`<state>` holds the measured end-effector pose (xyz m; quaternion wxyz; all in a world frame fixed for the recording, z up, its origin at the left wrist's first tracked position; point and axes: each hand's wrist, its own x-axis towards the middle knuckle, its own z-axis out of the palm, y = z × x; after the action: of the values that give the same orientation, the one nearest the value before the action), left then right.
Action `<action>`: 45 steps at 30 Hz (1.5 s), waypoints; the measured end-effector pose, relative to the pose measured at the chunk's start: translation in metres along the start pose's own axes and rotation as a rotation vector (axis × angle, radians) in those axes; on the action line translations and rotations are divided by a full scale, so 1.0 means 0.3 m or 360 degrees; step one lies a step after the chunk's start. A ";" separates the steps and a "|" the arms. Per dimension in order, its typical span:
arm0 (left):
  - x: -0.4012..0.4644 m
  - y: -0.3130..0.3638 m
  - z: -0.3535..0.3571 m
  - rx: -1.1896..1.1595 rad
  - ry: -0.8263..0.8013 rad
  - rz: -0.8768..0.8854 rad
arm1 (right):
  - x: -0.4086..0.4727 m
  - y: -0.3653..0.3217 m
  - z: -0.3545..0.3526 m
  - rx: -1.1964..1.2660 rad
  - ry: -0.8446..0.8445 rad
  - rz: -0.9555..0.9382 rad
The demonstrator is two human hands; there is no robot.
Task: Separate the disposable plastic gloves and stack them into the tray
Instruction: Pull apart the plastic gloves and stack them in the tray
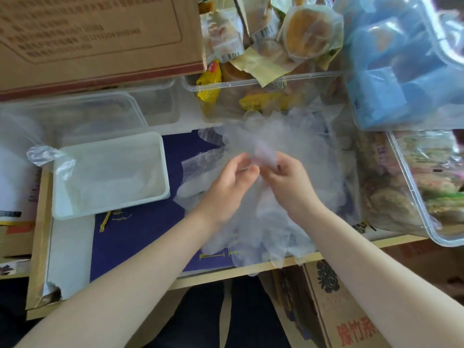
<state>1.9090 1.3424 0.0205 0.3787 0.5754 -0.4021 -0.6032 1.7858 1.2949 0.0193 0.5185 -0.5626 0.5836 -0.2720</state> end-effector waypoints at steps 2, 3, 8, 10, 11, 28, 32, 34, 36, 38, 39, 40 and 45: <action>-0.017 0.027 0.009 -0.0156 0.0031 -0.0052 | -0.046 -0.034 0.025 -0.0290 -0.0179 -0.0208; -0.025 0.029 0.003 -0.0167 0.0076 -0.0068 | -0.066 -0.045 0.035 -0.0354 -0.0286 -0.0246; -0.062 0.025 -0.080 -0.0288 0.0379 -0.0194 | -0.118 -0.074 0.027 0.0378 -0.0819 -0.0052; -0.081 0.047 -0.126 -0.0412 0.0266 -0.0183 | -0.102 -0.064 -0.001 0.0331 -0.0465 -0.0253; -0.095 0.065 -0.151 -0.0498 0.0152 -0.0167 | -0.084 -0.053 -0.021 0.0180 -0.0263 -0.0363; -0.013 -0.088 -0.240 0.0020 -0.0086 -0.0490 | 0.061 0.043 -0.093 -0.0147 -0.0651 0.0377; 0.004 -0.113 -0.241 0.0165 0.0047 -0.0505 | 0.064 0.059 -0.102 0.0099 -0.0539 0.0348; 0.006 -0.107 -0.239 0.0250 0.0085 -0.0499 | 0.069 0.071 -0.106 0.0134 -0.0518 0.0323; 0.014 -0.104 -0.240 0.0286 0.0110 -0.0500 | 0.075 0.081 -0.103 0.0129 -0.0485 0.0277; 0.025 -0.100 -0.245 0.0199 0.0105 -0.0507 | 0.083 0.090 -0.098 0.0050 -0.0449 0.0192; 0.030 -0.094 -0.245 0.0061 0.0078 -0.0523 | 0.088 0.095 -0.096 -0.0012 -0.0429 0.0139; 0.039 -0.089 -0.244 -0.0125 0.0049 -0.0562 | 0.092 0.097 -0.092 -0.0075 -0.0409 0.0089; 0.069 -0.088 -0.203 -0.0068 0.0242 -0.0484 | 0.096 0.104 -0.084 -0.0150 -0.0369 -0.0030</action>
<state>1.9688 1.3305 -0.0126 0.3246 0.6654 -0.2676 -0.6166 1.7561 1.2680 -0.0097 0.5531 -0.6194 0.5265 -0.1823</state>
